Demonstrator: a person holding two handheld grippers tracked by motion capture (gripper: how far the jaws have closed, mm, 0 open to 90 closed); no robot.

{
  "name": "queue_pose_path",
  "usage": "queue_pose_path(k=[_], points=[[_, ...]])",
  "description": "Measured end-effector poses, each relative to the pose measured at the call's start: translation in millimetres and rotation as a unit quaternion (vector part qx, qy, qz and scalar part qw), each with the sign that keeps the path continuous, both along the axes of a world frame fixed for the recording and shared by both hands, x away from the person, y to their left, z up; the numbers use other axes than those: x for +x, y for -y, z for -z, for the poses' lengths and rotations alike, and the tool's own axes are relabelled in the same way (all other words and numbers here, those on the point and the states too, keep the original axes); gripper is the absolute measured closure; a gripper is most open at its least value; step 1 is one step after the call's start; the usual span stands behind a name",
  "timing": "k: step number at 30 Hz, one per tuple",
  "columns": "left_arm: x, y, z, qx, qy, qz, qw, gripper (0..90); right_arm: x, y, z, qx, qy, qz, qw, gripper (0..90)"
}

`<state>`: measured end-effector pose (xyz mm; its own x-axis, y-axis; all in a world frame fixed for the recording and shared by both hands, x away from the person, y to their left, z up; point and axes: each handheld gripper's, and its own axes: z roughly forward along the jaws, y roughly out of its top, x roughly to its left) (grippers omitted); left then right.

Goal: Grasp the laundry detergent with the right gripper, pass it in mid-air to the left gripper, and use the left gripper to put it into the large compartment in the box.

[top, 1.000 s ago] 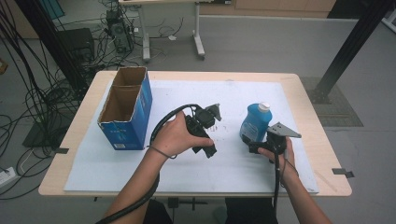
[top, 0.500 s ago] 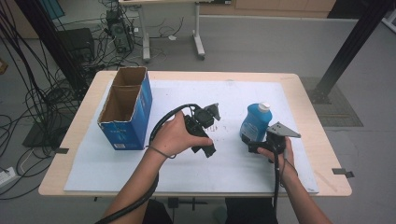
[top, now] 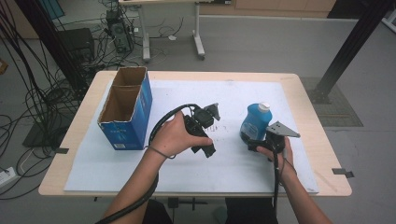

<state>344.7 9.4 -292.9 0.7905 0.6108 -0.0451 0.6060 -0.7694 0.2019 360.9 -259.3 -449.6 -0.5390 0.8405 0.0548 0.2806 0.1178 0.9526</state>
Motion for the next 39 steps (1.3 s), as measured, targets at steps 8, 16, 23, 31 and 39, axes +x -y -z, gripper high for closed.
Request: queue_pose_path(k=[8, 16, 23, 31, 39], points=[[-0.3, -0.9, -0.1, 0.0, 0.0, -0.003, 1.0, 7.5, 1.5, 0.4, -0.6, -0.008, 0.009, -0.002, 0.9999, 17.7], [-1.4, 0.1, 0.3, 0.0, 0.001, -0.004, 1.0, 7.6, 1.2, -1.0, -1.1, -0.006, 0.014, -0.004, 0.9999, 24.2], [-1.5, 0.0, -1.1, -0.001, 0.002, -0.003, 1.0, 7.6, 0.4, -0.6, -1.8, -0.003, 0.021, 0.001, 0.9998, 30.4], [-1.9, 2.2, -0.7, -0.002, 0.002, 0.0, 1.0, 7.6, -0.3, 0.3, -2.2, 0.001, 0.023, 0.003, 0.9997, 35.5], [-1.9, 1.8, -2.1, -0.004, 0.001, -0.001, 1.0, 7.6, -1.2, 0.5, -2.7, 0.004, 0.026, 0.008, 0.9996, 39.9]])
